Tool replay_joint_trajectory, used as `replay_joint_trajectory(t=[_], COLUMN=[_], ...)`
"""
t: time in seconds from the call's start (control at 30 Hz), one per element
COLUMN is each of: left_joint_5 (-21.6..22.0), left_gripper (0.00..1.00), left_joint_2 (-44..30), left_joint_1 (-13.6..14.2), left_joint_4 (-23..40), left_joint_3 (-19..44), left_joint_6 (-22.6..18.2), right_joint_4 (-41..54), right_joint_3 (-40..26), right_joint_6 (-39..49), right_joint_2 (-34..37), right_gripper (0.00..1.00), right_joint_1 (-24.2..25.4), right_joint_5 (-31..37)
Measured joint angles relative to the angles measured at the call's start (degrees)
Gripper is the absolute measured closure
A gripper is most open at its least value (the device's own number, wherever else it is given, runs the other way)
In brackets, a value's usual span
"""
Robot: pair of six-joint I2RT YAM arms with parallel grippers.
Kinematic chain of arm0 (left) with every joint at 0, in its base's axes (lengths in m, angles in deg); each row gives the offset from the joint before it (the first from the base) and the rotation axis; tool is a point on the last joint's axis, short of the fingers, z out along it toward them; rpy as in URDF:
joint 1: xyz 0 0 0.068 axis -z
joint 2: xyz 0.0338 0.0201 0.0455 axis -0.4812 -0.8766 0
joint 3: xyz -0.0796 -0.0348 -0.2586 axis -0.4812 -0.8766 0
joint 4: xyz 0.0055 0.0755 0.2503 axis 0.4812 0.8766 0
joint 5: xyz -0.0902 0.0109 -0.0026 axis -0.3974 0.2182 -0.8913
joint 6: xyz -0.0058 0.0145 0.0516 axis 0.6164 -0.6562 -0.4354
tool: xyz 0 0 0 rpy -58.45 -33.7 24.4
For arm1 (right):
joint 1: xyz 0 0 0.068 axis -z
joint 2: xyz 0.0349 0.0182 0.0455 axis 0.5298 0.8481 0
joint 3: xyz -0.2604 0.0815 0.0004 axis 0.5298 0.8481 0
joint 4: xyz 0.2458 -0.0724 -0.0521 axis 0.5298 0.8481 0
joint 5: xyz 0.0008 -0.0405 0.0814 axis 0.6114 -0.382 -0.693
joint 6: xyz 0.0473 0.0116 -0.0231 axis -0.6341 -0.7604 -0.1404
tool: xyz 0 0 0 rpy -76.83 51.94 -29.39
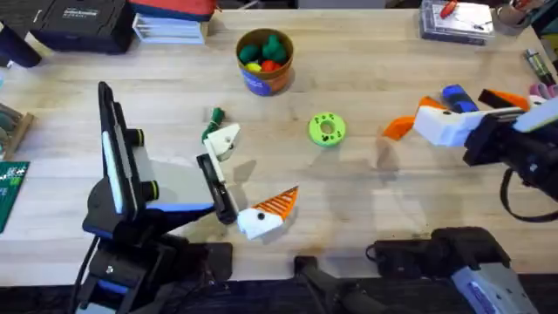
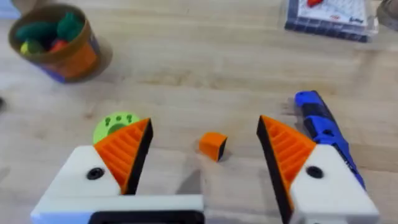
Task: Pick up the gripper from the table and insert it into the empty holder that is missing its gripper. Then pick up a screw, insert it into the mounting hole, and use the screwdriver to tighten it. Finally, clean up the table by picking up the vegetable and placing it into the bucket.
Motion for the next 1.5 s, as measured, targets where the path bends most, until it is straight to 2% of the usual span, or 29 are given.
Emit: replay_joint_trajectory(t=[0.13, 0.27, 0.43, 0.6, 0.83, 1.03, 1.17, 1.3, 1.43, 1.5], left_joint_5=[-0.2, -0.2, -0.2, -0.2, -0.2, -0.2, -0.2, -0.2, -0.2, -0.2], left_gripper=[0.015, 0.015, 0.015, 0.016, 0.015, 0.015, 0.015, 0.015, 0.015, 0.015], left_joint_2=[0.0, 0.0, 0.0, 0.0, 0.0, 0.0, 0.0, 0.0, 0.0, 0.0], left_joint_1=[0.0, 0.0, 0.0, 0.0, 0.0, 0.0, 0.0, 0.0, 0.0, 0.0], left_joint_4=[0.0, 0.0, 0.0, 0.0, 0.0, 0.0, 0.0, 0.0, 0.0, 0.0], left_joint_3=[0.0, 0.0, 0.0, 0.0, 0.0, 0.0, 0.0, 0.0, 0.0, 0.0], left_joint_6=[0.0, 0.0, 0.0, 0.0, 0.0, 0.0, 0.0, 0.0, 0.0, 0.0], right_joint_4=[6.4, 12.8, 13.7, 14.8, 20.6, 19.8, 19.8, 19.7, 19.3, 18.8], right_joint_3=[-6.1, -14.2, -21.2, -21.8, -21.8, -21.9, -21.9, -21.9, -21.9, -21.9], right_joint_6=[3.7, 8.7, 11.6, 14.2, 32.0, 38.3, 40.5, 42.4, 43.3, 43.8], right_joint_2=[8.1, 20.0, 32.2, 38.6, 46.2, 52.2, 56.0, 57.0, 57.0, 57.0], right_gripper=[0.007, 0.007, 0.007, 0.008, 0.008, 0.011, 0.111, 0.270, 0.514, 0.745], right_joint_1=[0.0, 0.0, 0.0, 0.0, -0.3, -0.4, -0.4, -0.4, -0.4, -0.4], right_joint_5=[-1.4, -1.4, 1.9, 3.0, 3.2, 3.2, 3.7, 4.0, 4.1, 4.2])
